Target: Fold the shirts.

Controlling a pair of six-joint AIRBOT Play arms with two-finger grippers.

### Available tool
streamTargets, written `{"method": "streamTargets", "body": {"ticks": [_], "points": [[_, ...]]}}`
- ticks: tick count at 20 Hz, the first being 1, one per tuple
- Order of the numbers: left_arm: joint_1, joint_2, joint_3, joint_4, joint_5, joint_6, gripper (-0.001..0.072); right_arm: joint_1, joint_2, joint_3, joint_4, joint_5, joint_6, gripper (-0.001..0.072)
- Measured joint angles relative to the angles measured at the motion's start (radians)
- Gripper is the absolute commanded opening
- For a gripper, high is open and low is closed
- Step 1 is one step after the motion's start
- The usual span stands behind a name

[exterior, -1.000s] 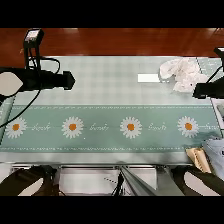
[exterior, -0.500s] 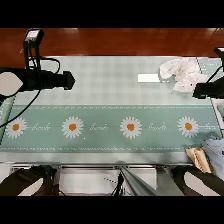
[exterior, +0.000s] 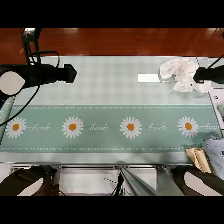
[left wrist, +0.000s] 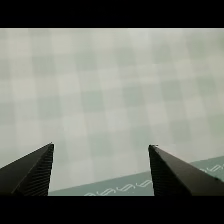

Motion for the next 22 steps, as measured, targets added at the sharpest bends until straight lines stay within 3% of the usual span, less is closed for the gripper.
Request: {"method": "streamTargets", "body": {"ticks": [6, 14, 15, 16, 18, 22], "points": [[0.005, -0.012, 0.000, 0.001, 0.062, 0.002, 0.0720, -0.056, -0.192, 0.000, -0.091, -0.337, 0.294, 0.0604], [0.005, -0.020, -0.002, 0.003, 0.069, 0.002, 0.0720, -0.134, -0.444, 0.000, 0.032, -0.498, 0.404, 0.0585], [0.005, -0.021, -0.002, 0.003, 0.069, 0.001, 0.0720, -0.135, -0.466, 0.000, 0.042, -0.508, 0.409, 0.0555], [0.005, -0.021, -0.002, 0.003, 0.068, 0.001, 0.0720, -0.135, -0.487, 0.000, 0.050, -0.522, 0.411, 0.0441], [0.005, -0.021, -0.002, 0.003, 0.068, 0.001, 0.0720, -0.135, -0.523, 0.000, 0.074, -0.550, 0.415, 0.0030], [0.005, -0.020, -0.002, 0.003, 0.065, 0.001, 0.0720, -0.134, -0.524, 0.002, 0.093, -0.599, 0.416, 0.0034]]}}
